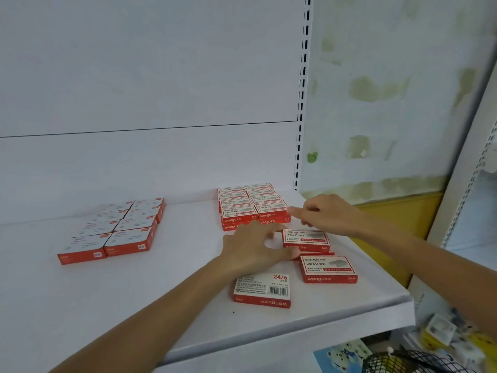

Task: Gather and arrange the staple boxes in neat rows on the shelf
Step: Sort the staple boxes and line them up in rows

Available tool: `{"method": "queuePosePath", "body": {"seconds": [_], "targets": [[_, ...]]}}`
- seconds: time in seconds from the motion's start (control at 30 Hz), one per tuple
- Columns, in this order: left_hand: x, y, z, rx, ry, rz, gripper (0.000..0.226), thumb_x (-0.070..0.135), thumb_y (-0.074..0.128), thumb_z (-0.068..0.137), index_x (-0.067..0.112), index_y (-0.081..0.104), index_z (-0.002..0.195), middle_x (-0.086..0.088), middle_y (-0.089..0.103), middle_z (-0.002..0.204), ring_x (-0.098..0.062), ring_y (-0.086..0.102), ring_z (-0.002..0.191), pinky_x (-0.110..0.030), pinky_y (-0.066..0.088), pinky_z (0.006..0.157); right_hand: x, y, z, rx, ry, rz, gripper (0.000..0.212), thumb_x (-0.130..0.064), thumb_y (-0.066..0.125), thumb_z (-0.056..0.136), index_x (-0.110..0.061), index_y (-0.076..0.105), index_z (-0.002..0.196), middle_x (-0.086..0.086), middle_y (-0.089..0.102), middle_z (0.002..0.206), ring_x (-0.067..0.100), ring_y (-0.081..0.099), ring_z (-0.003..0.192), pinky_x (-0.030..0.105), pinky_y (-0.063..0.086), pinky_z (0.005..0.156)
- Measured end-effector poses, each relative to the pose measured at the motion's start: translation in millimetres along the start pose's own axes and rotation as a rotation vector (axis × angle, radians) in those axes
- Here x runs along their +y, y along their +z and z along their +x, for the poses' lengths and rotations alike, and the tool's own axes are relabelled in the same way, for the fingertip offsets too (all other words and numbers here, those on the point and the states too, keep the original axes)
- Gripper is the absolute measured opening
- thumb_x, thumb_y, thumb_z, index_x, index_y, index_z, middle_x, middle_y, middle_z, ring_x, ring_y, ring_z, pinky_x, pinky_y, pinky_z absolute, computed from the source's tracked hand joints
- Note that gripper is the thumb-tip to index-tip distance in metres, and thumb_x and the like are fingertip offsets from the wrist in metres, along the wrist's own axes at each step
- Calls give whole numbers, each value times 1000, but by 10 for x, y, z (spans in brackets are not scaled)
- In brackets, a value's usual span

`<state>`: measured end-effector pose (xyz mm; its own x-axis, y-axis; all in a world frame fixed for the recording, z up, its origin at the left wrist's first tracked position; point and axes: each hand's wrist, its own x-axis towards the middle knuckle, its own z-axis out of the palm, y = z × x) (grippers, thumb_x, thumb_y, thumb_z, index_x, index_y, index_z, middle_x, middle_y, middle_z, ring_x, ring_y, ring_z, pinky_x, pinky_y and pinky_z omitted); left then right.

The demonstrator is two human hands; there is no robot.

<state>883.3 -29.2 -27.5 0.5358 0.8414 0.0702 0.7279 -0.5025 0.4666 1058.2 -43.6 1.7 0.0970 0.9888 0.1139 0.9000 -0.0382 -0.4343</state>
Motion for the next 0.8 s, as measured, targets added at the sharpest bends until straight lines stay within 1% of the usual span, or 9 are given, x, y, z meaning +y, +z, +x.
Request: {"method": "queuePosePath", "body": {"seconds": [0.1, 0.2, 0.23, 0.3, 0.37, 0.47, 0.6, 0.7, 0.8], "targets": [[-38, 39, -18, 66, 0, -135, 51, 61, 60, 74, 39, 53, 120, 14, 59, 119, -9, 51, 112, -43, 37, 102, 24, -29, -131, -89, -11, -34, 57, -63, 47, 82, -10, 66, 88, 0, 65, 84, 11, 56, 70, 23, 39, 63], [-81, 32, -21, 122, 24, -281, 38, 53, 68, 72, 40, 59, 106, 17, 63, 106, -3, 56, 102, -38, 43, 98, 24, -48, -248, -118, -90, 16, 35, -59, 60, 76, -27, 63, 90, -9, 64, 90, 4, 58, 74, 17, 40, 61], [-84, 21, -27, 151, 42, -328, 35, 49, 70, 73, 39, 60, 105, 18, 64, 104, 0, 57, 98, -30, 45, 95, 18, -53, -263, -109, -128, 11, 32, -55, 64, 75, -30, 62, 96, -9, 64, 95, 5, 58, 79, 15, 41, 62], [-65, -30, -68, 194, 73, -387, 30, 40, 70, 76, 37, 61, 104, 23, 61, 97, 8, 55, 86, -5, 42, 81, 4, -42, -255, -50, -191, -11, 42, -47, 68, 76, -28, 60, 112, -7, 62, 107, 9, 57, 88, 12, 40, 66], [-71, -92, -106, 232, 72, -401, 34, 34, 70, 78, 32, 60, 110, 23, 57, 94, 12, 51, 78, 6, 36, 66, -37, -5, -220, 41, -231, -9, 53, -44, 71, 74, -23, 58, 121, -6, 60, 111, 8, 55, 90, 9, 40, 69], [-142, -190, -169, 311, 39, -476, 48, 24, 73, 77, 25, 55, 122, 16, 63, 100, 8, 56, 82, 7, 38, 65, -129, 59, -168, 177, -285, 13, 58, -43, 75, 70, -21, 58, 121, -6, 59, 109, 7, 53, 88, 9, 40, 73], [-229, -280, -352, 332, 44, -507, 49, 14, 66, 81, 25, 51, 127, 17, 62, 102, 7, 57, 92, -2, 43, 73, -240, 84, -108, 316, -346, 65, 54, -40, 78, 67, -18, 62, 114, -8, 59, 99, 2, 50, 73, 6, 37, 63], [-242, -283, -471, 298, 79, -451, 58, 16, 63, 83, 30, 43, 135, 17, 57, 114, 5, 54, 102, -12, 45, 86, -326, 134, -59, 348, -381, 91, 51, -38, 79, 67, -21, 63, 113, -7, 60, 99, -2, 48, 72, 5, 37, 64], [-260, -265, -526, 316, 71, -440, 63, 18, 61, 85, 31, 34, 140, 14, 53, 126, 0, 52, 108, -13, 43, 89, -383, 182, -18, 339, -389, 127, 51, -35, 77, 70, -22, 60, 117, -7, 59, 103, -3, 49, 76, 5, 37, 66]]}}
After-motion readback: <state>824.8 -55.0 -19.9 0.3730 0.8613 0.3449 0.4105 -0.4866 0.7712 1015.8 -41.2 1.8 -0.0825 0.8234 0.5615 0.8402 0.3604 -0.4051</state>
